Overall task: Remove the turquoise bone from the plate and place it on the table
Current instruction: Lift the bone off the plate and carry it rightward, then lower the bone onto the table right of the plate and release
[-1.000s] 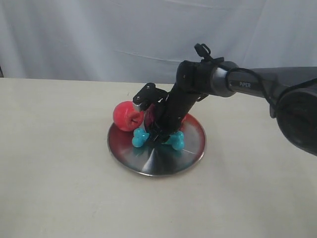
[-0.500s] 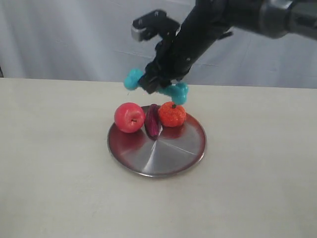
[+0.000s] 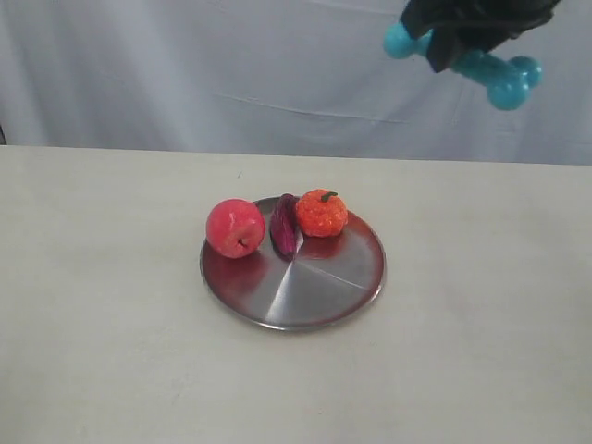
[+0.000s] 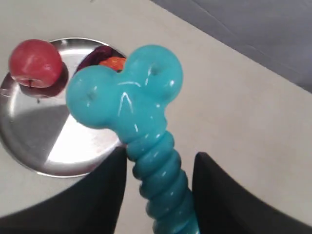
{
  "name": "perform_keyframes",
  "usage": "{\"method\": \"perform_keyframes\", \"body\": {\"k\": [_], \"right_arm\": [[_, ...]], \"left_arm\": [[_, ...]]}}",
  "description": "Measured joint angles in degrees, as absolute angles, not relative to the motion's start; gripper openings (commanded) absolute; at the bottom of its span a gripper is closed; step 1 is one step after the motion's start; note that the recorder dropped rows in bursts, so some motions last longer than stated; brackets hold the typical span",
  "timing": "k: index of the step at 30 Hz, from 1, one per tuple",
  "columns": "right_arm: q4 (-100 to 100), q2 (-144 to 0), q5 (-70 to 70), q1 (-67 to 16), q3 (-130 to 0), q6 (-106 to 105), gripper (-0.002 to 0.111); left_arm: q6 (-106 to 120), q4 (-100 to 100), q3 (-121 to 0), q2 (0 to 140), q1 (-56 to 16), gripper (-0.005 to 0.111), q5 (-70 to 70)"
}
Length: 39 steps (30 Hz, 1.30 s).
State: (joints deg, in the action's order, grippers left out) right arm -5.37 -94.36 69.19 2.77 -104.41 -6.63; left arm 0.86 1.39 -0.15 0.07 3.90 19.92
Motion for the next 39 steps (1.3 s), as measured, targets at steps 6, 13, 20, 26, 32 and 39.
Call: {"method": "perform_keyframes", "body": {"k": [6, 13, 20, 26, 32, 39], "right_arm": [[-5.82, -93.03, 69.44, 8.87, -96.9, -5.72, -0.001], [-4.86, -94.41, 56.35, 12.35, -80.48, -1.64, -0.001], [-3.92, -102.11, 48.92, 14.2, -73.31, 0.48, -0.001], [0.0, -110.15, 45.66, 14.2, -71.8, 0.85, -0.001], [0.76, -115.69, 42.85, 13.3, -71.8, 0.69, -0.001], [1.57, -116.44, 42.75, 12.47, -71.8, -1.22, 0.0]], "left_arm": [[0.86, 1.39, -0.15, 0.07, 3.9, 0.0, 19.92], [0.86, 1.39, -0.15, 0.07, 3.9, 0.0, 19.92], [0.86, 1.39, -0.15, 0.07, 3.9, 0.0, 19.92], [0.86, 1.39, -0.15, 0.07, 3.9, 0.0, 19.92], [0.86, 1.39, -0.15, 0.07, 3.9, 0.0, 19.92], [0.86, 1.39, -0.15, 0.07, 3.9, 0.0, 19.92]]}}
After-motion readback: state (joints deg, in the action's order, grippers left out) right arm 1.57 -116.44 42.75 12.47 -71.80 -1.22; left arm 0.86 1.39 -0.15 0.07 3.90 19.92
